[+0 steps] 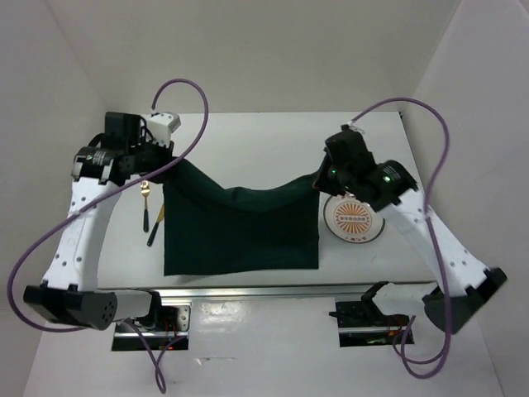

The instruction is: Set the dinner table for one person

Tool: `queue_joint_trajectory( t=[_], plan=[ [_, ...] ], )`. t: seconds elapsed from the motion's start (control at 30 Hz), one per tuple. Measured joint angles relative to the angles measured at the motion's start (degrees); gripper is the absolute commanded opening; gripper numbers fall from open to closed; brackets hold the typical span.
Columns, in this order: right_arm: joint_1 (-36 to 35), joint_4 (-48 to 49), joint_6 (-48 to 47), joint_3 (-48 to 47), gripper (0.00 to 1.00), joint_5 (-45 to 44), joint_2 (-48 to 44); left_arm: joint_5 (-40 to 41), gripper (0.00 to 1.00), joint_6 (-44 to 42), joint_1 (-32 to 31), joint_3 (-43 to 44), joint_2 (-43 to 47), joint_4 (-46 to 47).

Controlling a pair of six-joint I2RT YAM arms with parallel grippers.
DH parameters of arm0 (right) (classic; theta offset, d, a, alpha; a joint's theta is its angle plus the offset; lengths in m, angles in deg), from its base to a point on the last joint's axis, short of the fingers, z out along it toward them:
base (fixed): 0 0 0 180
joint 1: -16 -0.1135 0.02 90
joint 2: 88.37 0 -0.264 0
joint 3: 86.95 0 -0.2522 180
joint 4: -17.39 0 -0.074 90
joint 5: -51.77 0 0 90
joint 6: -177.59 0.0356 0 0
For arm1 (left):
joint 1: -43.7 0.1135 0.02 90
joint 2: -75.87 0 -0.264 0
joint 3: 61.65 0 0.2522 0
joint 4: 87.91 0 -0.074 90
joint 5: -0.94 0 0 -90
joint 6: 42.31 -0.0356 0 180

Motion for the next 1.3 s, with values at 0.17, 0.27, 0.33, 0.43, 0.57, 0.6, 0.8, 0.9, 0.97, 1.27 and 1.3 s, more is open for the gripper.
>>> queue_joint_trajectory(
  t=[0.17, 0.27, 0.33, 0.43, 0.57, 0.6, 0.8, 0.9, 0.97, 1.27, 1.3],
  plan=[
    [4.2, 5.7, -4.6, 0.4, 0.0, 4.2, 13.7, 1.8, 0.0, 2.5, 0.6, -4.1, -8.3, 6.4],
    [10.5, 10.3, -7.6, -1.3, 0.03, 7.6, 23.8, 2.6, 0.0, 4.1, 1.3, -3.4, -14.8, 11.1],
    [13.8, 11.9, -9.4, -6.3, 0.2, 9.2, 32.5, 3.0, 0.0, 5.3, 2.0, -1.8, -20.8, 13.9],
    [16.5, 14.1, -11.8, -17.4, 0.62, 10.3, 46.2, 2.6, 0.32, 6.7, 3.0, 4.3, -31.5, 16.1],
    [18.4, 13.3, -14.8, -33.8, 0.83, 11.9, 61.0, 1.5, 0.71, 9.7, 4.9, 23.1, -49.9, 13.8],
    [18.4, 13.2, -15.5, -36.2, 0.85, 12.2, 62.9, 1.5, 0.76, 9.6, 5.3, 26.4, -52.9, 14.1],
    [14.9, 14.6, -19.5, -30.1, 0.88, 10.3, 56.3, 1.9, 1.0, 10.1, 6.8, 19.7, -51.5, 14.4],
    [12.1, 14.4, -20.1, -20.5, 0.88, 9.6, 46.4, 1.9, 1.0, 8.9, 6.6, 9.9, -42.7, 14.1],
    [10.0, 14.7, -20.3, -13.5, 0.88, 9.1, 38.9, 1.7, 0.96, 7.6, 6.4, 3.3, -34.9, 14.2],
    [7.4, 14.6, -16.3, 10.5, 0.84, 8.9, 23.8, 3.2, 0.77, 1.6, 3.0, -18.8, -12.5, 13.6],
    [7.3, 14.6, -15.6, 12.9, 0.84, 9.2, 23.8, 3.7, 0.81, 1.4, 2.6, -21.1, -12.3, 13.6]
  ],
)
